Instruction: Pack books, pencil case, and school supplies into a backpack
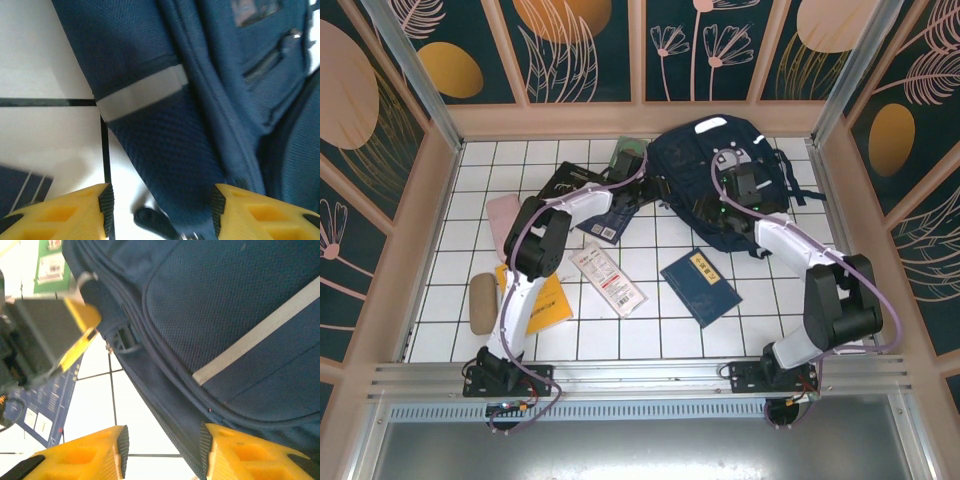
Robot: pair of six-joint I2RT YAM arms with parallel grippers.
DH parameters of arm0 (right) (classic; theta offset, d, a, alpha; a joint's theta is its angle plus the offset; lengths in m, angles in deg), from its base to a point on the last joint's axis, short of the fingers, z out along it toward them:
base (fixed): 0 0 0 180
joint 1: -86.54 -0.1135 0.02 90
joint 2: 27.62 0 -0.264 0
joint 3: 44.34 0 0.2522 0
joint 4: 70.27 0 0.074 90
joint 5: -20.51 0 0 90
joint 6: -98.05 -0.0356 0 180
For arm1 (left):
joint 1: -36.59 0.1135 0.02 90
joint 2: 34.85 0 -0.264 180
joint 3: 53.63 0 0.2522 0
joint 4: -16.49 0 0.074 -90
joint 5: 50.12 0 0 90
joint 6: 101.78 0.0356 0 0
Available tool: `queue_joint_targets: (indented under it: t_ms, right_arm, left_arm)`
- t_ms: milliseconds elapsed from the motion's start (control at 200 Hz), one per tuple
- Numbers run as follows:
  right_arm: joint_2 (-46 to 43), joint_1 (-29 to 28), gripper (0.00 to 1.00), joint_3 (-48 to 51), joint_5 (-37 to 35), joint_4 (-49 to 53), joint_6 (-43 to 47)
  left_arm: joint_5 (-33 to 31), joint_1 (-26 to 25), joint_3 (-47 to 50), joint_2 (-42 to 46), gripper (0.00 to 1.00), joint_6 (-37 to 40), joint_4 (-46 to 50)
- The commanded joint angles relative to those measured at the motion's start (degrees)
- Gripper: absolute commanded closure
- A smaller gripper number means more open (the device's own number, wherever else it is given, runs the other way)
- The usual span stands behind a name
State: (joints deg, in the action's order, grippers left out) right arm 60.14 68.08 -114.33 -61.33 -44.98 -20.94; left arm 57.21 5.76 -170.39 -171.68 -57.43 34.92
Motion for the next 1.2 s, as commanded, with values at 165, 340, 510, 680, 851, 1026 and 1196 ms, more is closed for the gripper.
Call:
queue_joint_targets:
  t_ms: [165,340,510,680,851,1026,1196]
  right_arm:
    - [5.04,2.43,0.56,1.17,-5.68,-0.41,1.89]
    - [6.62,8.81,0.57,0.31,-6.95,-0.13,5.18]
    - [6.30,13.28,0.57,-0.51,-6.72,-1.00,5.87]
    - [2.22,14.05,0.57,0.62,-6.14,-2.96,7.00]
    - [-5.21,13.05,0.55,6.49,-4.15,-9.60,5.44]
    - [-11.39,7.15,0.54,9.47,-5.43,-9.49,6.58]
    - [-9.72,1.36,0.56,11.57,-2.20,-10.03,4.89]
  left_arm:
    - [3.88,0.38,-7.70,-6.98,0.80,-3.41,-0.67]
    - [2.88,-0.21,-1.50,-1.70,1.00,-6.00,-3.91]
    - [-0.16,-3.95,4.85,5.26,1.00,-9.46,-7.01]
    - [-2.37,-8.28,9.34,9.75,1.00,-13.10,-9.66]
    - [-2.94,-9.25,9.15,9.07,1.00,-12.29,-9.46]
    - [-3.56,-8.54,2.09,3.25,1.00,-6.72,-4.53]
    - [-2.94,-7.90,-0.34,-1.40,1.00,-6.47,-5.14]
